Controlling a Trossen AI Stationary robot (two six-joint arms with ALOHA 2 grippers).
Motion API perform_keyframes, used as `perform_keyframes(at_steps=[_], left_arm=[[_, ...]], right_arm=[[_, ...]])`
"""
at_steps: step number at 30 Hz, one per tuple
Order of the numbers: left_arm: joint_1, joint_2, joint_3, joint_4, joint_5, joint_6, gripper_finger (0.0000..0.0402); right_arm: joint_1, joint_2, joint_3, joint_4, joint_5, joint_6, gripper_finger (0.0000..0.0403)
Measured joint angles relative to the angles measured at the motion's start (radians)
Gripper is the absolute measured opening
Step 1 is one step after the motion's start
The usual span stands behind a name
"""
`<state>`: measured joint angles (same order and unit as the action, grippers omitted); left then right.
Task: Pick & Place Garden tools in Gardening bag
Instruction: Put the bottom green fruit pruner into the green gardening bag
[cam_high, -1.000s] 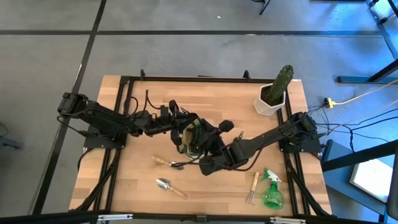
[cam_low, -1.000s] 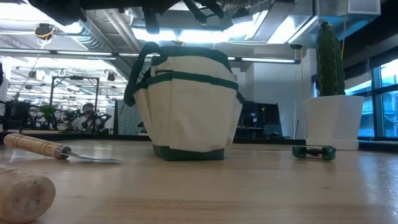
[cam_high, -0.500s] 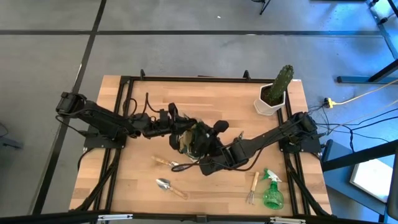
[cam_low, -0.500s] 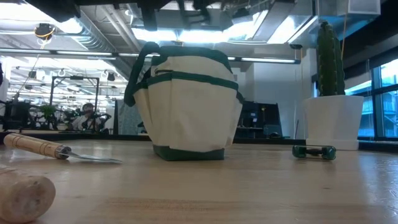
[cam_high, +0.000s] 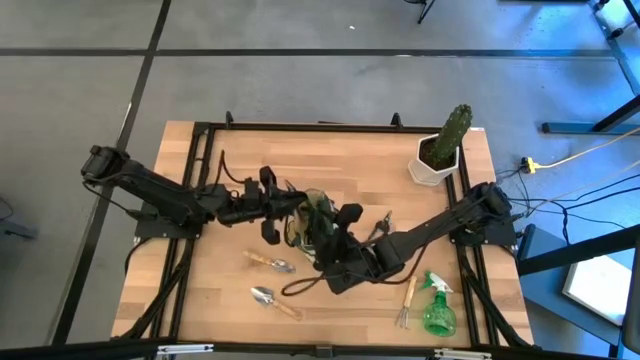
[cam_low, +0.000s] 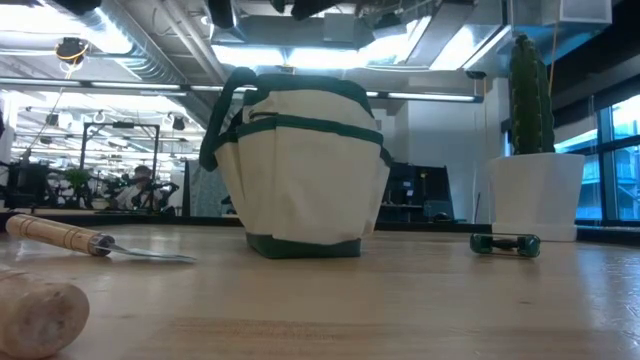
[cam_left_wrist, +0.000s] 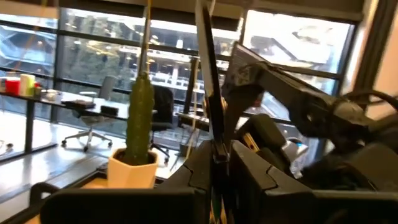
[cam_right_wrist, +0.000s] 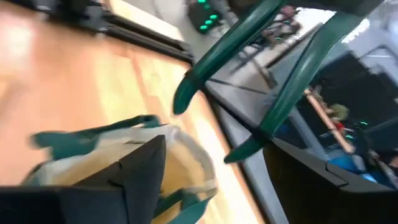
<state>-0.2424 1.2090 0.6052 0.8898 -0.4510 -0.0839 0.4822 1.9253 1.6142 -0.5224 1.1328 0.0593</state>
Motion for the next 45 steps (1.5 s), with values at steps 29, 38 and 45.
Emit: perform_keyframes(at_steps=[29,38,45], left_arm=[[-0.221,0.069,0.125,-0.318,-0.095,-0.076,0.0028],[-0.243,0.348,0.252,-0.313,-0.098,-0.087,0.0028],[-0.214,0.443,0.254,-0.188,-0.054,-0.001,0.0028]], right_arm=[[0.162,-0.439,-0.533,0.354,-0.589,0.0,0.0225],[0.104,-0.552,-0.794,0.615,-0.709,0.016,0.0225],[0.094,-0.547,-0.822,0.651,-0.726,0.007,0.0225]])
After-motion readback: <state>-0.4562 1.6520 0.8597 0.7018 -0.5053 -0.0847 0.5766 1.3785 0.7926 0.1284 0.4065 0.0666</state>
